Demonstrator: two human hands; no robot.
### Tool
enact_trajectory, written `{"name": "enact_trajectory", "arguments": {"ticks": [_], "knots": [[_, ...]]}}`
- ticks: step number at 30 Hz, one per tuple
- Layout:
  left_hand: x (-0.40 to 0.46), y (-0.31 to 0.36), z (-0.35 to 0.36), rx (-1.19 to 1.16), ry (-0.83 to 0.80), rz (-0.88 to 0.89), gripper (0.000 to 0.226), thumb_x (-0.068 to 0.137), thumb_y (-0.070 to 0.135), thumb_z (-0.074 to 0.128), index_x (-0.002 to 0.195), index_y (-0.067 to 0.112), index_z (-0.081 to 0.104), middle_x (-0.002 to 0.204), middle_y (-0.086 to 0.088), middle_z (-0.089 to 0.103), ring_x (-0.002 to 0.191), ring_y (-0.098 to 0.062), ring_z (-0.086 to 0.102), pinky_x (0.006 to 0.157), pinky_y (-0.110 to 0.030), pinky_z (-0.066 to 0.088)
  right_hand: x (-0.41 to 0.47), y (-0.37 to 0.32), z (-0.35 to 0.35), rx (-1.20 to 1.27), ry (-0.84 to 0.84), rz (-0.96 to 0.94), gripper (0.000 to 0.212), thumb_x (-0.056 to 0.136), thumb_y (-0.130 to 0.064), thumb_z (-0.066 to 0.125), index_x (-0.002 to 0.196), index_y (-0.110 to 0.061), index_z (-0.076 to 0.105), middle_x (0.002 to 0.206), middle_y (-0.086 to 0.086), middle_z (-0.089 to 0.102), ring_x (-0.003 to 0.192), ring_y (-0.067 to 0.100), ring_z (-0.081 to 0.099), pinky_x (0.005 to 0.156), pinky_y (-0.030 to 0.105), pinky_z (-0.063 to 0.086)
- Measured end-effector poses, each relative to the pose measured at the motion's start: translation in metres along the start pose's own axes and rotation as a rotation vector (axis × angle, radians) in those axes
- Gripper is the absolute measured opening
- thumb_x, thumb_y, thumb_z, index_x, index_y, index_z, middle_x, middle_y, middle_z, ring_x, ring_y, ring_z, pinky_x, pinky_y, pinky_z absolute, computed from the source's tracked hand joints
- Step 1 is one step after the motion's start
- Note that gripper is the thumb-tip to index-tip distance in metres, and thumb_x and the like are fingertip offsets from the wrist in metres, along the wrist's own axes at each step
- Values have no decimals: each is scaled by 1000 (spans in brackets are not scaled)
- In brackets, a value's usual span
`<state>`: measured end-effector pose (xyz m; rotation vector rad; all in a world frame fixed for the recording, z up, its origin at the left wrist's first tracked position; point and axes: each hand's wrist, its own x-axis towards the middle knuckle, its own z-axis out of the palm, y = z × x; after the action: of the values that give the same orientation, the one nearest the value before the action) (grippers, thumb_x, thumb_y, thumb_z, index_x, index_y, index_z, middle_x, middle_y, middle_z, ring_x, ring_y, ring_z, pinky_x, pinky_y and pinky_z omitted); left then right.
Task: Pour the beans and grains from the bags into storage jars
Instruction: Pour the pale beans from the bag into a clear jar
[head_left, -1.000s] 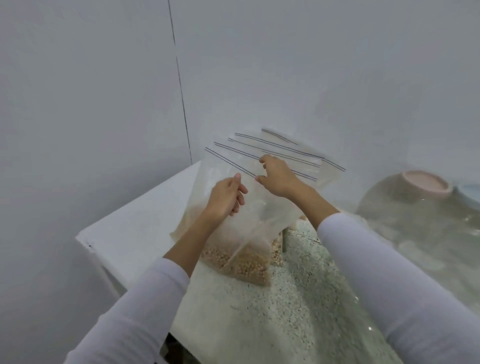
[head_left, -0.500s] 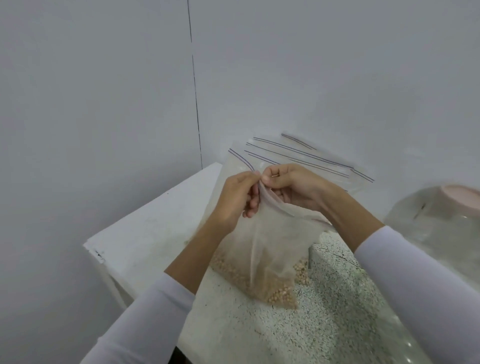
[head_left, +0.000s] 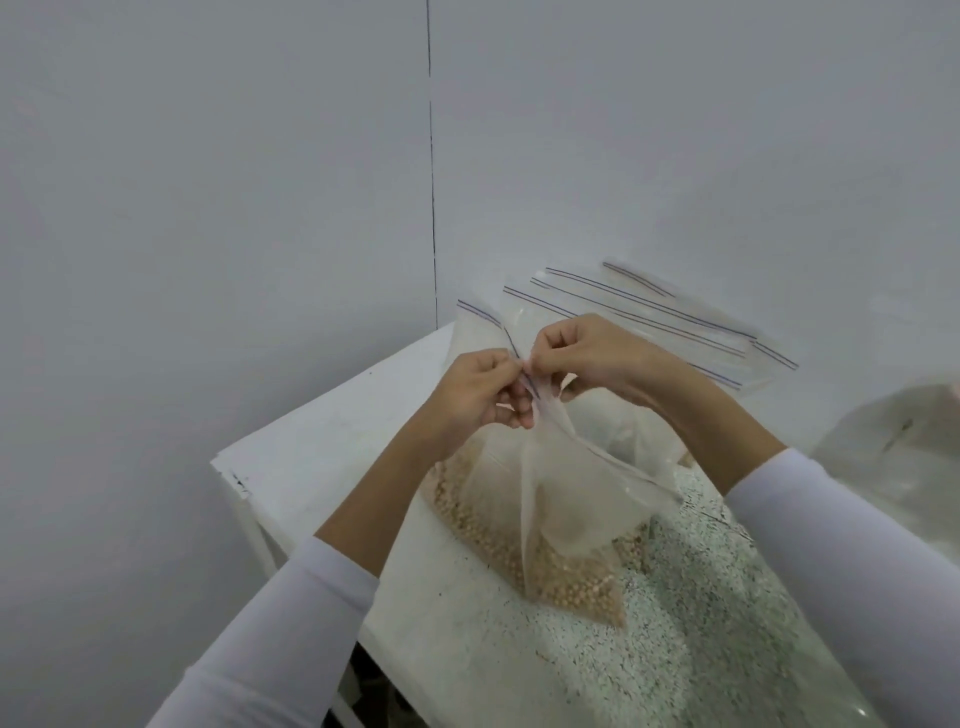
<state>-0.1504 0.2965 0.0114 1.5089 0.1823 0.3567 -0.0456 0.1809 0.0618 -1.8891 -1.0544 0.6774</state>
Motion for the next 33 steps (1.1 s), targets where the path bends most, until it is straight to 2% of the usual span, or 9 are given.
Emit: {"name": "enact_trajectory", "arguments": {"ticks": [6,11,16,19,22,26,28,30,33], "knots": [[1,-6,7,117,60,48,28,93,-7,42,68,2,51,60,-10,59,51,-7,63,59,-19,54,1,2,6,-72,119,-10,6,77,6,60,72,3,59,67,17,51,63,22,51,64,29,48],[3,-9,10,115,91,51,19,91,-7,45,74,-8,54,79,-22,50,59,-16,60,61,-21,55,0,6,6,-9,150,34,30,80,9,54,54,-6,47,52,9,55,50,13,53,56,20,51],[-3,-8,12,49,212,58,24,89,-11,43,69,-15,56,69,-17,51,57,-14,57,60,-22,55,2,9,12,139,233,56,37,82,13,45,54,-9,37,43,2,45,36,4,45,41,14,37],[-2,-4,17,-39,335,-22,33,90,-5,47,58,-1,51,50,-6,55,52,-17,58,57,-26,56,3,6,20,141,225,39,29,82,10,49,60,-8,43,51,6,47,37,4,46,41,13,38],[-4,4,14,-86,387,-34,21,92,1,54,73,5,47,61,-12,57,57,-22,58,60,-32,54,4,-2,26,253,156,18,15,84,8,56,75,-4,56,59,6,61,49,8,60,50,17,49],[-13,24,-2,-47,337,17,14,92,0,54,95,7,43,77,-20,56,68,-28,58,71,-44,50,4,-21,31,388,119,-43,7,83,10,57,81,6,62,61,10,64,53,13,63,56,23,54],[-19,38,-8,-14,348,78,12,92,-2,51,90,8,43,72,-16,54,56,-19,57,57,-29,49,2,-35,38,424,153,-71,9,83,10,58,77,4,61,65,16,63,57,20,65,65,31,59],[-21,50,-11,28,377,119,11,93,0,48,85,7,44,65,-11,51,40,-6,50,40,-16,38,1,-46,44,506,183,-85,14,84,9,58,73,1,58,65,18,63,58,27,66,74,39,59],[-20,59,-17,86,403,134,7,95,5,48,89,6,46,63,-8,52,36,-3,48,37,-14,35,5,-54,50,524,230,-88,14,85,7,59,72,-1,58,65,17,63,61,30,64,75,40,58]]}}
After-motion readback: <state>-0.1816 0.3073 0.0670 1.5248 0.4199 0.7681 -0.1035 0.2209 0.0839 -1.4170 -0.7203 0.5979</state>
